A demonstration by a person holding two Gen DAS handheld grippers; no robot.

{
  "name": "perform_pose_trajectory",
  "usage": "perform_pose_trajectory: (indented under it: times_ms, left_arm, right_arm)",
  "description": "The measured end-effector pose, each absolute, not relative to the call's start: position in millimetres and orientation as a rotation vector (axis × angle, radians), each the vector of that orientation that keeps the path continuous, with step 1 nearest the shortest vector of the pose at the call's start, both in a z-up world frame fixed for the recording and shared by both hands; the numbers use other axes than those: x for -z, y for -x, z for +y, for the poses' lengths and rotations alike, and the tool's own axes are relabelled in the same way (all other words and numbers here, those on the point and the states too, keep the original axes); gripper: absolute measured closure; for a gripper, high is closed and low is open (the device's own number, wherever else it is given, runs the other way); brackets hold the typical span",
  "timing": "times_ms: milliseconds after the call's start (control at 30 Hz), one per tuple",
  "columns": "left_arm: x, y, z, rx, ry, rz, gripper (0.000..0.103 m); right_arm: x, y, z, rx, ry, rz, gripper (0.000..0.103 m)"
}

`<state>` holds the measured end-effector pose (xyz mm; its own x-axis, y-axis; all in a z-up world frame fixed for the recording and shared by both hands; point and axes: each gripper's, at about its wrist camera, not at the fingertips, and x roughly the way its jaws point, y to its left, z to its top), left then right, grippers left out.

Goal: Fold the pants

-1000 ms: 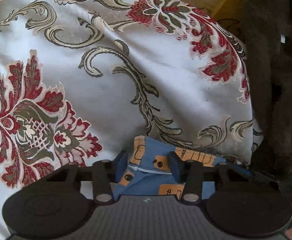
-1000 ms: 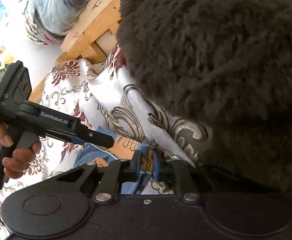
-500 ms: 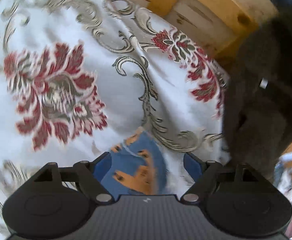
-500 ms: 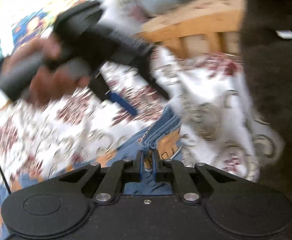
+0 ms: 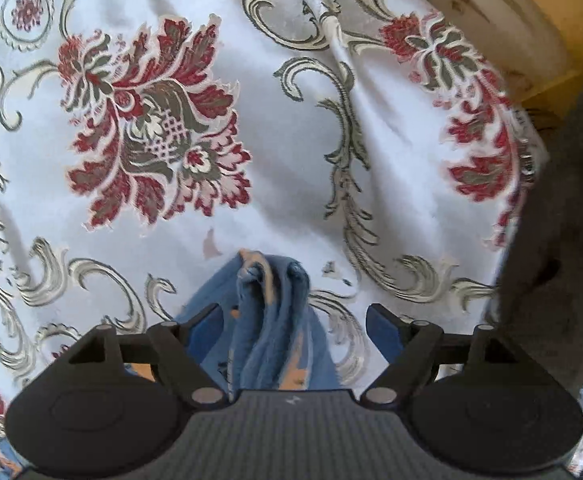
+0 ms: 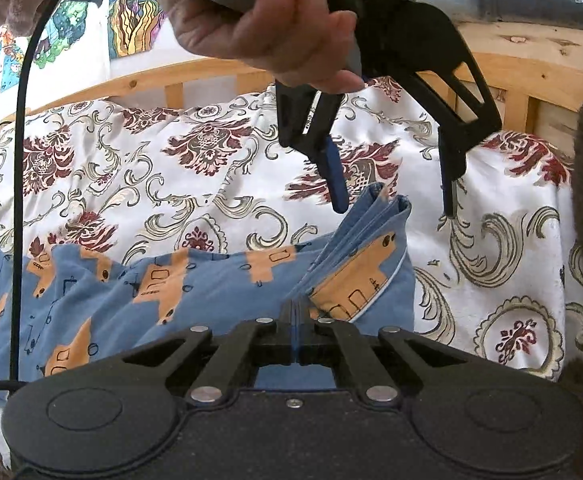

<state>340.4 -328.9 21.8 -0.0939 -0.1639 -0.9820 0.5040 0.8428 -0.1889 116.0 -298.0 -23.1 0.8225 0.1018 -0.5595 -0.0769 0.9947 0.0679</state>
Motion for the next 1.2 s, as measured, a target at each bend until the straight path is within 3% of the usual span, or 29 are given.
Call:
perform_pose_trajectory:
  times_ms: [67,133,200,233,400,533,667,733,800,867,1200]
  left_arm:
    - [-16.8,-340.9,-332.7,0.564,-0.293,1.586,0.024]
    - [-11.3,-341.8,-333.6,0.55,-0.293,1.602,0.031]
    - [-7.7,-342.7,-333.5,0.544,-0.294,1.612,0.053]
    - [-7.0,-343.7,-333.0,0.537,-0.297,1.618,0.062]
    - [-5.8,-348.0,-326.5,0.547,-0.253,1.636,0.074]
    - [-6.2,-351.5,-315.9,0.554,-0.217,1.648,0.081]
    - [-12.8,-356.4,-310.3,0.552,-0.18,1.655,0.087]
    - [-16.3,-357.1,-306.7,0.547,-0.166,1.652,0.089]
    - [-20.3,-353.1,-300.7,0.545,-0.146,1.645,0.091]
    - [-25.9,-352.6,-294.1,0.546,-0.124,1.639,0.092]
    - [-76.8,-337.6,-212.4,0.641,-0.014,1.56,0.092]
  right_arm:
    - [21.7,-114.7,-299.3,-0.068,-0.032,0.594,0.103]
    - [18.4,-108.9,-300.5,-0.012,0.006,0.557,0.088]
    - [17.6,-106.0,-298.9,0.014,0.051,0.542,0.073]
    - [18.4,-106.4,-298.1,0.005,0.06,0.549,0.071]
    - [26.8,-110.5,-283.3,-0.008,0.175,0.559,0.055]
    - [32.2,-114.9,-278.9,0.012,0.242,0.535,0.051]
    - [43.1,-122.0,-277.1,-0.005,0.275,0.569,0.051]
    - [43.4,-121.1,-275.0,-0.006,0.299,0.549,0.056]
    - [42.1,-119.2,-273.9,-0.005,0.311,0.525,0.077]
    - [39.5,-118.2,-275.4,-0.014,0.302,0.522,0.088]
    - [-8.1,-86.0,-274.8,-0.12,0.289,0.401,0.092]
